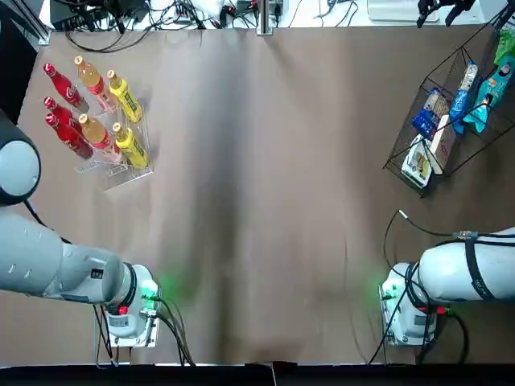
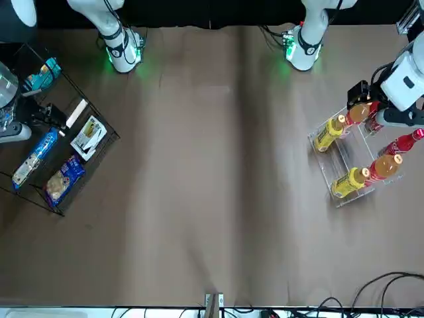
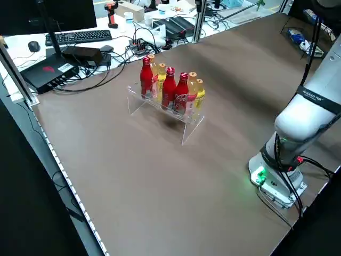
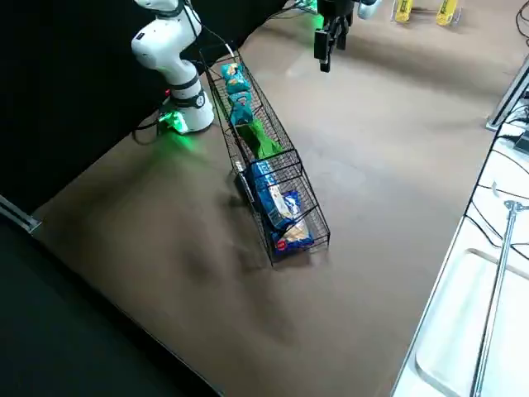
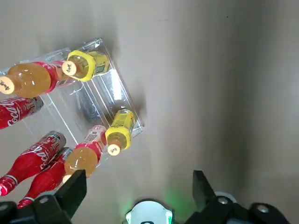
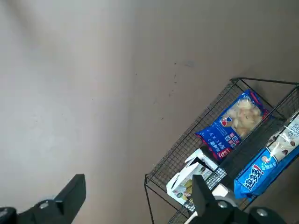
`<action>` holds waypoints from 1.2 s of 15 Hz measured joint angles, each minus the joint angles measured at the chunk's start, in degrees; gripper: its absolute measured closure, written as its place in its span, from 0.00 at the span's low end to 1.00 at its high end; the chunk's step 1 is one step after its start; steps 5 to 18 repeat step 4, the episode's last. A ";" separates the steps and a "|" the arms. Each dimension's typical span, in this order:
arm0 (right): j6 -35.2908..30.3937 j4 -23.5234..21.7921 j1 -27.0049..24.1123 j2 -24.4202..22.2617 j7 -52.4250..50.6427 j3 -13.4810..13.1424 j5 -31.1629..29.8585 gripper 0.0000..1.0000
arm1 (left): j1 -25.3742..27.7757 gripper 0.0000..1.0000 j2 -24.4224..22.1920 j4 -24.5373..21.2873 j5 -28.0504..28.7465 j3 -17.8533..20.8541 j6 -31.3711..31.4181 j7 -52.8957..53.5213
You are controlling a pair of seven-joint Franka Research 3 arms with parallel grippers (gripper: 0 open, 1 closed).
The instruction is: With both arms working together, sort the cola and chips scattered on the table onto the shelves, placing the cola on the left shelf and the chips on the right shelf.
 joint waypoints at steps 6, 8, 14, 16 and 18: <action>-0.14 0.00 0.00 0.00 0.00 0.03 0.00 0.00 | 0.00 0.00 0.38 -0.01 0.03 0.00 0.02 -0.20; -0.14 0.00 0.00 0.00 0.00 0.03 0.00 0.00 | 0.00 0.00 0.38 -0.01 0.03 0.00 0.02 -0.20; -0.14 0.00 0.00 0.00 0.00 0.03 0.00 0.00 | 0.00 0.00 0.38 -0.01 0.03 0.00 0.02 -0.20; -0.14 0.00 0.00 0.00 0.00 0.03 0.00 0.00 | 0.00 0.00 0.38 -0.01 0.03 0.00 0.02 -0.20; -0.14 0.00 0.00 0.00 0.00 0.03 0.00 0.00 | 0.00 0.00 0.38 -0.01 0.03 0.00 0.02 -0.20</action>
